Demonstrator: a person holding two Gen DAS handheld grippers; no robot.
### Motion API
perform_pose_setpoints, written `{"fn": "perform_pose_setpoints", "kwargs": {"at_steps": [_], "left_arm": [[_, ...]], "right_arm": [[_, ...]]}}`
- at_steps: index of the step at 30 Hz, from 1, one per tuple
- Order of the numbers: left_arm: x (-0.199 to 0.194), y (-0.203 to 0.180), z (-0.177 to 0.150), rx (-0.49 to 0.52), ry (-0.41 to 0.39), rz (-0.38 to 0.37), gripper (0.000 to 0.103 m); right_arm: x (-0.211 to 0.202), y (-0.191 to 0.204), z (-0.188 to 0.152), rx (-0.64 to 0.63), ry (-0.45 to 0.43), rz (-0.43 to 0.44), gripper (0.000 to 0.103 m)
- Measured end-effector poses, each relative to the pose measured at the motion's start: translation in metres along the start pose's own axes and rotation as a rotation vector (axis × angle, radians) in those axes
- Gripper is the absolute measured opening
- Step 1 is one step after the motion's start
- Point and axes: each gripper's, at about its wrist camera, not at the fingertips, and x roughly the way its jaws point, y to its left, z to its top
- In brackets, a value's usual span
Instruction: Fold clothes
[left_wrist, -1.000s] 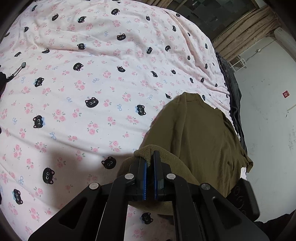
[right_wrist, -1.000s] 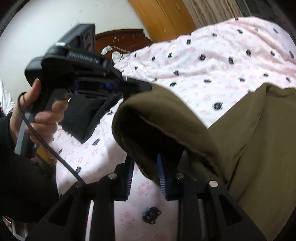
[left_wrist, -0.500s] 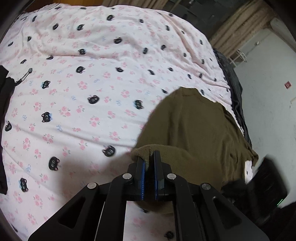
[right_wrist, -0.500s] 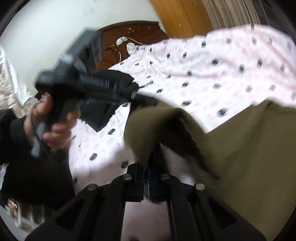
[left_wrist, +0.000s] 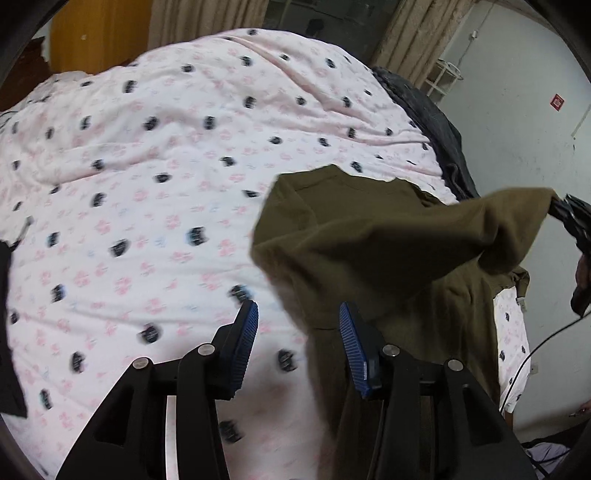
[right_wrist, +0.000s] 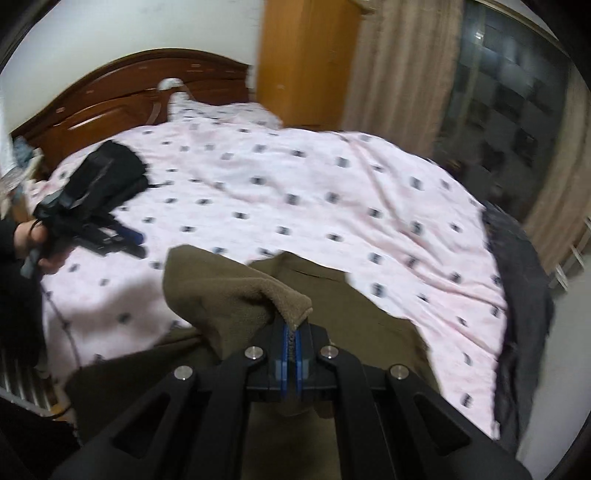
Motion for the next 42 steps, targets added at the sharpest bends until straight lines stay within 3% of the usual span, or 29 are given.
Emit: {"fn": "perform_pose_setpoints", "kwargs": {"at_steps": [7,10,13,15,17,20,25,33,38,42], "left_arm": [[0.078,-0.06,-0.001,0.051,0.063,-0.045,0.041],[0.108,-0.076,-0.013,0.059,0.098,-0.036,0.041],[0.13,-0.087,-0.028,0.077,0.121,0.024,0.041],[0.138,-0.087,-0.036,0.094,0.136,0.061,0.041],[0.145,-0.085,-0.043,0.105,0.15,0.092,0.041],[0.15,-0.08,-0.05,0.101,0.163,0.114,0.041],[0.16,-0.073,-0.052,0.069,0.156,0.141,0.041],[0.177,-0.068,-0.046,0.04,0.153,0.168,0.041],[0.175,-0.046,-0.043,-0.083,0.14,0.143,0.013],[0.159,-0.034,-0.046,-0.132,0.107,0.166,0.007]], "right_arm": [[0.037,-0.104,-0.047,0.204,0.111,0.038,0.003],[0.076,-0.124,-0.081,0.209,0.241,0.013,0.006],[0.106,-0.135,-0.12,0.216,0.319,-0.086,0.029],[0.1,-0.143,-0.141,0.253,0.267,-0.133,0.054],[0.089,-0.147,-0.154,0.291,0.205,-0.177,0.067],[0.074,-0.142,-0.17,0.337,0.12,-0.215,0.068],[0.085,-0.096,-0.177,0.302,0.116,-0.175,0.068],[0.146,-0.072,-0.206,0.33,0.26,-0.214,0.068],[0.159,-0.077,-0.21,0.34,0.286,-0.201,0.068],[0.155,-0.076,-0.205,0.319,0.268,-0.215,0.07]]}}
